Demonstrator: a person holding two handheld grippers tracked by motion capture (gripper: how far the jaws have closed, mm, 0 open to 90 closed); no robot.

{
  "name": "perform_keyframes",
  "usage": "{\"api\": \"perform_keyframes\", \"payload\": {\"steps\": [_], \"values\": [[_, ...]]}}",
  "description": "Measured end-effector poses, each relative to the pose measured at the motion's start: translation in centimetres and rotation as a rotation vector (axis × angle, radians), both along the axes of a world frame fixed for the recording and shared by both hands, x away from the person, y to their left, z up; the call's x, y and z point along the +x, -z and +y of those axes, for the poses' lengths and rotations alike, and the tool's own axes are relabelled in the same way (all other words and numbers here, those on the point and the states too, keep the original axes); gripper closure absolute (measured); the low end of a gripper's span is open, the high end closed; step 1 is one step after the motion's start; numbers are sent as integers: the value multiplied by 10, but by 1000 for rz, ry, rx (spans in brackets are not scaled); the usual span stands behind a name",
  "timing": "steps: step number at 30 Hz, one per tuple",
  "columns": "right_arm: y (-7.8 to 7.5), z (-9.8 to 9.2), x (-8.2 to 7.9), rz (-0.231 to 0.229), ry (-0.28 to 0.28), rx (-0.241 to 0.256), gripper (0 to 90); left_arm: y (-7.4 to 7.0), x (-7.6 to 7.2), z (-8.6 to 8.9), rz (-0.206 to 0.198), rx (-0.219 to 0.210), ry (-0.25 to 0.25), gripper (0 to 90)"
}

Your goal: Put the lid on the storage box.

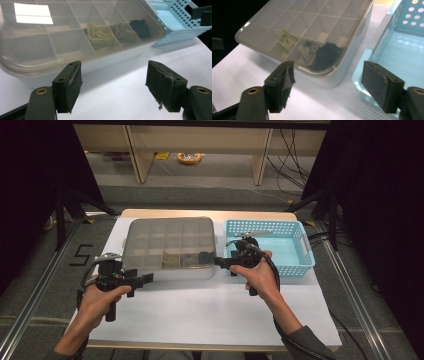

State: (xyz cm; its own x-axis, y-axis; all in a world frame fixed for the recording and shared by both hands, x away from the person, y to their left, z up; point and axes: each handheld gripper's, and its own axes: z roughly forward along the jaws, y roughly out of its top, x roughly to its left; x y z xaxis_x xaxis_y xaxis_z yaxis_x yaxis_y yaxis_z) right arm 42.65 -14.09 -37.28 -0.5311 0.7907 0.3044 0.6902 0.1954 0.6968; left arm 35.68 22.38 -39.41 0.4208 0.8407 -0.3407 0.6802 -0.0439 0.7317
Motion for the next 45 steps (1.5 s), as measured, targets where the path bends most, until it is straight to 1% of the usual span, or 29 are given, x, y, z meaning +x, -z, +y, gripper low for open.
{"api": "perform_keyframes", "payload": {"steps": [2, 3, 5, 6, 7, 8, 9, 11, 12, 17, 21, 22, 23, 24, 25, 26, 28, 29, 30, 31, 33, 34, 36, 38, 39, 41, 42, 44, 45], "values": [[2, -2, -3, -12, -3, 1, 236, 3, -6, -6, -7, 0, 14, 278], [3, -3, -5, -15, 2, 5, 233, 4, -8, -7, -8, 18, 34, 277], [3, -5, -9, -2, 4, -12, 233, 6, -13, -12, -15, 20, 49, 277], [5, -6, -12, -13, -6, 5, 231, 7, -15, -15, -20, 12, 44, 277], [5, -8, -13, -32, -18, -16, 230, 9, -18, -17, -19, 23, 61, 276], [6, -7, -17, -6, -1, 1, 229, 10, -20, -20, -22, 7, 58, 276], [7, -9, -17, -28, -17, -18, 229, 11, -22, -20, -19, 22, 78, 276], [8, -10, -23, -23, -13, -3, 225, 15, -27, -27, -30, 10, 76, 275], [10, -12, -24, -50, -24, -5, 220, 15, -28, -27, -28, 25, 94, 275], [16, -14, -37, -82, -24, -22, 206, 27, -38, -38, -23, 42, 123, 274], [22, -16, -47, -74, -34, -30, 205, 37, -44, -43, -24, 59, 143, 272], [25, -15, -51, -46, -25, -19, 205, 39, -45, -44, -19, 59, 145, 268], [27, -16, -51, -71, -47, -26, 205, 41, -46, -45, -14, 48, 147, 265], [29, -16, -53, -68, -51, -36, 205, 43, -47, -47, -18, 39, 147, 265], [31, -15, -56, -49, -51, -20, 206, 45, -48, -46, -22, 54, 163, 265], [33, -17, -56, -78, -65, -35, 206, 46, -49, -48, -27, 57, 154, 265], [37, -17, -60, -83, -74, -37, 206, 48, -51, -51, -32, 62, 159, 265], [39, -18, -62, -77, -75, -28, 208, 48, -52, -50, -24, 78, 174, 265], [41, -17, -64, -61, -71, -35, 207, 49, -53, -52, -34, 62, 163, 265], [43, -18, -65, -58, -84, -47, 207, 50, -53, -53, -33, 71, 166, 265], [47, -19, -66, -61, -94, -38, 207, 51, -56, -54, -36, 94, 191, 262], [49, -18, -70, -32, -86, -26, 207, 52, -57, -55, -39, 88, 183, 256], [53, -21, -70, -49, -101, -48, 207, 54, -59, -56, -40, 108, 197, 253], [56, -22, -74, -44, -100, -50, 205, 57, -62, -58, -37, 131, 208, 253], [56, -22, -77, -24, -87, -56, 205, 59, -62, -59, -35, 130, 215, 253], [59, -25, -78, -46, -100, -65, 204, 61, -64, -60, -41, 138, 218, 251], [61, -26, -80, -35, -105, -47, 199, 63, -65, -61, -50, 148, 216, 251], [64, -28, -83, -29, -100, -60, 187, 67, -67, -62, -49, 167, 221, 249], [66, -30, -83, -43, -107, -75, 187, 69, -68, -63, -42, 160, 224, 248]]}}
